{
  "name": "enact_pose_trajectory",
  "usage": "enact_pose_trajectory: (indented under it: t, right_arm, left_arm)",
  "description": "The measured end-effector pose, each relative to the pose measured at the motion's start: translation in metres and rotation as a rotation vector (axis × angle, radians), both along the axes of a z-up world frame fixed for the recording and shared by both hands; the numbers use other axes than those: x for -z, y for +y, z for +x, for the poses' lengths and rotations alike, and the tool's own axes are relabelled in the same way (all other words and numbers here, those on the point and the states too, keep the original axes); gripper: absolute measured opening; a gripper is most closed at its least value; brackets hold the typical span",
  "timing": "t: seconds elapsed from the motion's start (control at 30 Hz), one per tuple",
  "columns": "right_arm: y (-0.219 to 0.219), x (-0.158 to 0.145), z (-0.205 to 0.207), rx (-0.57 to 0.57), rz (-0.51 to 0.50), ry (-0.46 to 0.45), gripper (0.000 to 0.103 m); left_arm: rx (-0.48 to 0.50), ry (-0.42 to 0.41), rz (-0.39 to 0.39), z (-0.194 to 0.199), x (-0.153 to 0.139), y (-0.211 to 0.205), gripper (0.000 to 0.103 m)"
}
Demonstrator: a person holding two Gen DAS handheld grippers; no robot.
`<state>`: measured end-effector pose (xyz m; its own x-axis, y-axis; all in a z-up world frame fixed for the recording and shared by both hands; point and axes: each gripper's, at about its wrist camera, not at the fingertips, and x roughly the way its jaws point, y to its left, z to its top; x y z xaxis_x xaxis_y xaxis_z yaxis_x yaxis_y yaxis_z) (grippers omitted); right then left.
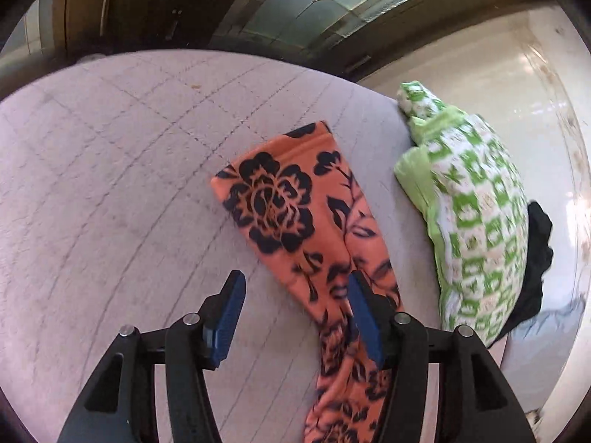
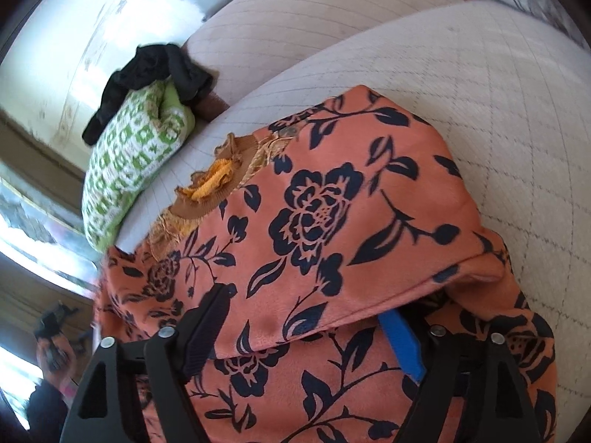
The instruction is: Fold small clothes
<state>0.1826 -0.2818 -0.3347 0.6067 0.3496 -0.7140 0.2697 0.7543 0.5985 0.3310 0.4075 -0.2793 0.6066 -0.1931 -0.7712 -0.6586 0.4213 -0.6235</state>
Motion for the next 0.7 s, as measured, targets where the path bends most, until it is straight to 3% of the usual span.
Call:
enact_pose_trajectory:
  t: [0.07,0.23,0.27,0.3,0.37,0.5,0.7]
  right_arm:
    - [0.004,-0.001,0.000,-0.002,-0.029,-0.005,0.085]
    - [0.008,-0.001,0.002,-0.005,-0.071,-0.017,0.085]
    - [0.008,-0.001,0.002,-0.005,-0.076,-0.020,0.085]
    - [0.009,-0.001,0.002,-0.004,-0.080,-0.022,0.085]
    - [0.009,-0.001,0.002,-0.002,-0.083,-0.026,0.085]
    - [0.007,-0.002,0.001,0.005,-0.067,-0.028,0.083]
    - [-0.006,-0.002,-0.004,0.022,0.047,0.012,0.082]
  left_arm:
    - [0.000,0.003,-0.023,0.008,0.010,0.000,0.058]
    - [-0.016,-0.036,0.069,0.025,0.009,-0.004,0.057]
    - [-0.017,-0.035,0.092,0.028,0.008,-0.005,0.051]
    - [-0.015,-0.030,0.118,0.031,0.008,-0.006,0.030]
    - [0.009,0.015,0.154,0.037,0.012,-0.006,0.005]
    - [0.035,0.002,0.226,0.032,-0.001,-0.014,0.004]
    - [0.165,-0.075,0.358,0.023,-0.069,-0.059,0.004]
